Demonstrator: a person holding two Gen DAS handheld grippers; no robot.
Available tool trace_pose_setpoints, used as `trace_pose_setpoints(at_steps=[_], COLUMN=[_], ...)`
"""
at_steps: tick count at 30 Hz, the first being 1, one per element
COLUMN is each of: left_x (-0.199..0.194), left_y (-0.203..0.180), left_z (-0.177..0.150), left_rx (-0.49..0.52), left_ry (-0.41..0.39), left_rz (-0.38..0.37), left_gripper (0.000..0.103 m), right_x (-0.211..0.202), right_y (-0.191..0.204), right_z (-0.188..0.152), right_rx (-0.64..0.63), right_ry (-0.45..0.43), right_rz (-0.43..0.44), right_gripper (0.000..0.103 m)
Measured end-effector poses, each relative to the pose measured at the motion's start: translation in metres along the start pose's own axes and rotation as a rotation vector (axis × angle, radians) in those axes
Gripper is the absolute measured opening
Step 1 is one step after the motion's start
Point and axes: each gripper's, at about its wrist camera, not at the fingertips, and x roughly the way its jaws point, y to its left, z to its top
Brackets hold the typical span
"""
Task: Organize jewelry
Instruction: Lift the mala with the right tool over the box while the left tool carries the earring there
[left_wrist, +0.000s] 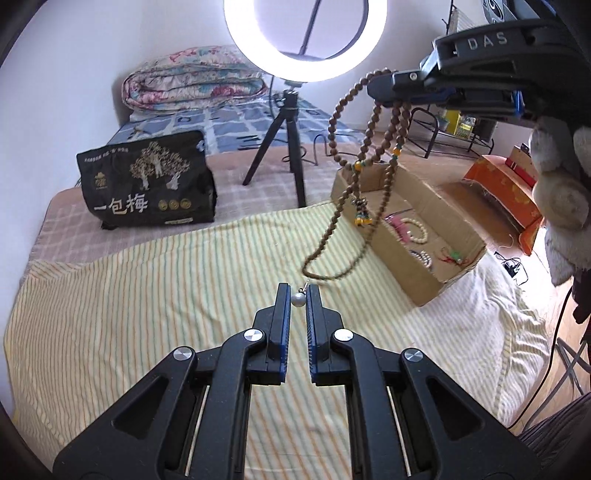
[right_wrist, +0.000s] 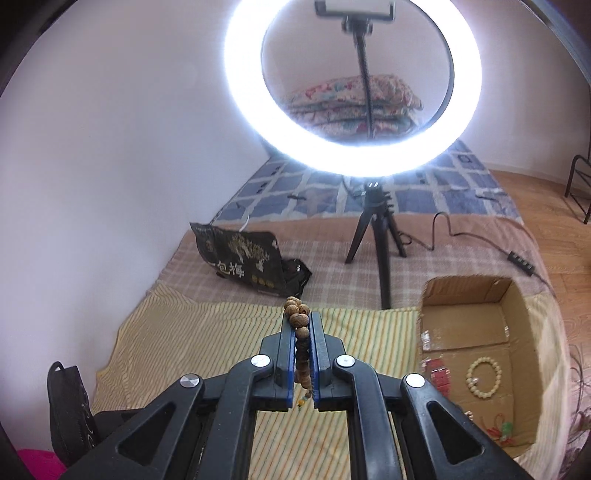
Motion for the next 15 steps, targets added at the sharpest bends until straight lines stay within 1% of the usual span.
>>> trace_pose_setpoints(at_steps=[8, 15], left_x=[-0.005, -0.002], left_y=[-0.033, -0.065], left_z=[0.017, 0.036], left_rx=[0.036, 0.073], left_ry=[-0.036, -0.057], left_rz=[-0.039, -0.077], left_gripper=[0.006, 0.006], right_x=[-0.048, -0.075], right_y=[-0.027, -0.057], right_z=[0.014, 0.025], right_rx=[0.021, 0.039], right_ry=[-0.077, -0.116], right_rz=[-0.034, -0.074], right_gripper=[0.004, 0.004])
